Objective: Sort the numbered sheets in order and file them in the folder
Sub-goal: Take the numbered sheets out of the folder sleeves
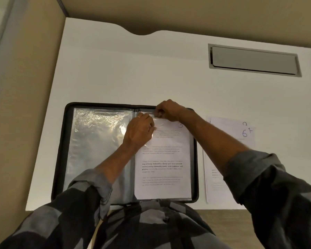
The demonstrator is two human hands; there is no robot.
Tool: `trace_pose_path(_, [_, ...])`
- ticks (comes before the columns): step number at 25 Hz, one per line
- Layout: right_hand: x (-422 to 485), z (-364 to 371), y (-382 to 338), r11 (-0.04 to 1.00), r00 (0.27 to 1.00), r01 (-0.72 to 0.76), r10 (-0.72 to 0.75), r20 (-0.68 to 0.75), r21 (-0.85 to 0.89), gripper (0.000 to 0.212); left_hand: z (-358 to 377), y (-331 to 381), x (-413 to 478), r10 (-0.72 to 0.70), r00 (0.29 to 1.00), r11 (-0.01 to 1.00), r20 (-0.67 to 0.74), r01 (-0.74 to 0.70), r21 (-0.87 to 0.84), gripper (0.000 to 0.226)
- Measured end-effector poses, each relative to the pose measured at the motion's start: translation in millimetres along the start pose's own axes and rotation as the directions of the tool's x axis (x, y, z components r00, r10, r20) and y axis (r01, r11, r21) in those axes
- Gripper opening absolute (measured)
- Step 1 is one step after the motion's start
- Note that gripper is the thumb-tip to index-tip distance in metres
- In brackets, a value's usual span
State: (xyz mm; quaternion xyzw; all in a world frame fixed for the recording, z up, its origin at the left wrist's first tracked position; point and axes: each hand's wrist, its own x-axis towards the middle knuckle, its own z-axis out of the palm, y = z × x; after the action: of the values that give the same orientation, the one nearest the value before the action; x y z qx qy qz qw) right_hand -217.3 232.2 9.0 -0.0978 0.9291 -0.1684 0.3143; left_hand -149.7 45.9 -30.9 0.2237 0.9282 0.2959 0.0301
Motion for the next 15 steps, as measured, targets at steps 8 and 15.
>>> trace_pose_path(8, [29.7, -27.6, 4.0, 0.994, 0.897, -0.106, 0.106, 0.429, -0.023, 0.03, -10.5, -7.7, -0.2, 0.055, 0.998, 0.998, -0.035, -0.056, -0.031, 0.017])
trace_pose_path(15, [37.1, -31.1, 11.4, 0.991, 0.925, -0.091, 0.12, 0.361, -0.097, 0.02, -20.1, -20.3, 16.3, 0.039, 0.997, 0.99, 0.073, -0.028, -0.138, 0.051])
